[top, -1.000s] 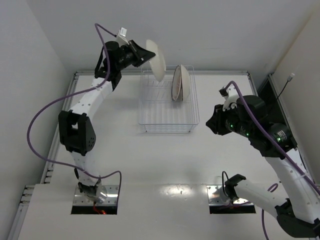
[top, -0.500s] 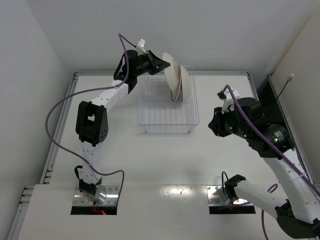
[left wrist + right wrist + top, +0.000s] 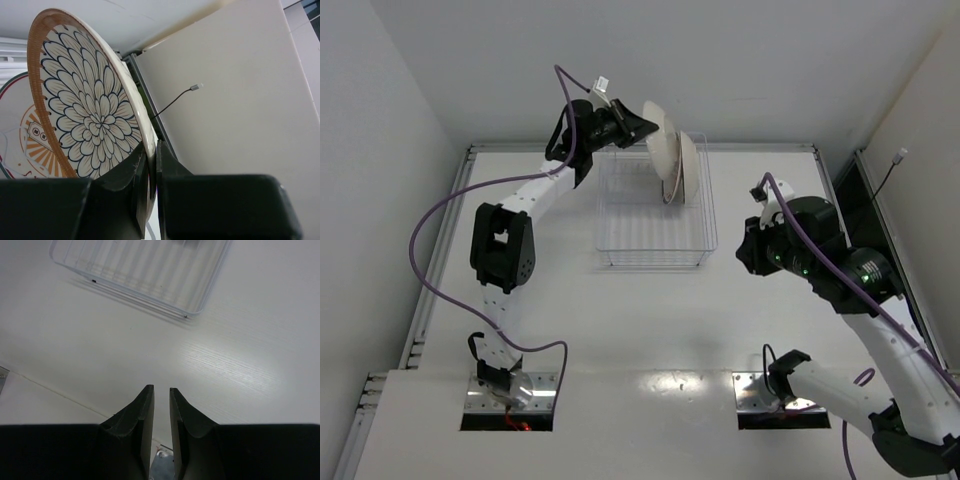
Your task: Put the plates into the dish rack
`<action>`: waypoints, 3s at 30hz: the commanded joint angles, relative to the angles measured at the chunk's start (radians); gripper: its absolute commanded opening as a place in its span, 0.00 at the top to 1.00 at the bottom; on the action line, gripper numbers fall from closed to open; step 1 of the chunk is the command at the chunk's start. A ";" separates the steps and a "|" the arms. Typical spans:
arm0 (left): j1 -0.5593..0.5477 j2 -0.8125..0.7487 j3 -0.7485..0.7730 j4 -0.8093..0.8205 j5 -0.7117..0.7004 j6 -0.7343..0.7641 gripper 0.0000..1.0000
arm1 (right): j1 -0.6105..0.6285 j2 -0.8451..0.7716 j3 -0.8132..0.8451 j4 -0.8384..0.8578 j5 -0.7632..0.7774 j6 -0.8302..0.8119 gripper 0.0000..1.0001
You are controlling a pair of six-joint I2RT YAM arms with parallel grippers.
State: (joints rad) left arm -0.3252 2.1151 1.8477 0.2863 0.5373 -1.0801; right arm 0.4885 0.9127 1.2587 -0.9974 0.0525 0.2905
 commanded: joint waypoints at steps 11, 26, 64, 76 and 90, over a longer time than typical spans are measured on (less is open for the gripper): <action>0.012 -0.098 -0.039 0.185 0.006 0.042 1.00 | -0.001 0.008 -0.002 0.014 0.012 -0.017 0.84; 0.003 -0.107 -0.051 0.048 -0.068 0.137 1.00 | -0.001 0.008 -0.012 0.014 0.012 -0.017 0.84; -0.118 -0.069 -0.008 -0.366 -0.273 0.263 0.56 | -0.001 -0.020 0.008 -0.004 0.010 -0.036 0.80; -0.127 -0.128 -0.008 -0.319 -0.237 0.235 0.02 | -0.001 -0.020 0.077 -0.044 0.010 -0.027 0.64; -0.137 -0.294 -0.163 -0.285 -0.131 0.264 0.00 | -0.001 -0.020 0.130 -0.053 -0.019 0.049 0.37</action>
State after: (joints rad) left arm -0.4442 1.9491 1.7164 -0.0875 0.3359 -0.8314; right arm 0.4885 0.8974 1.3548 -1.0565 0.0452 0.3042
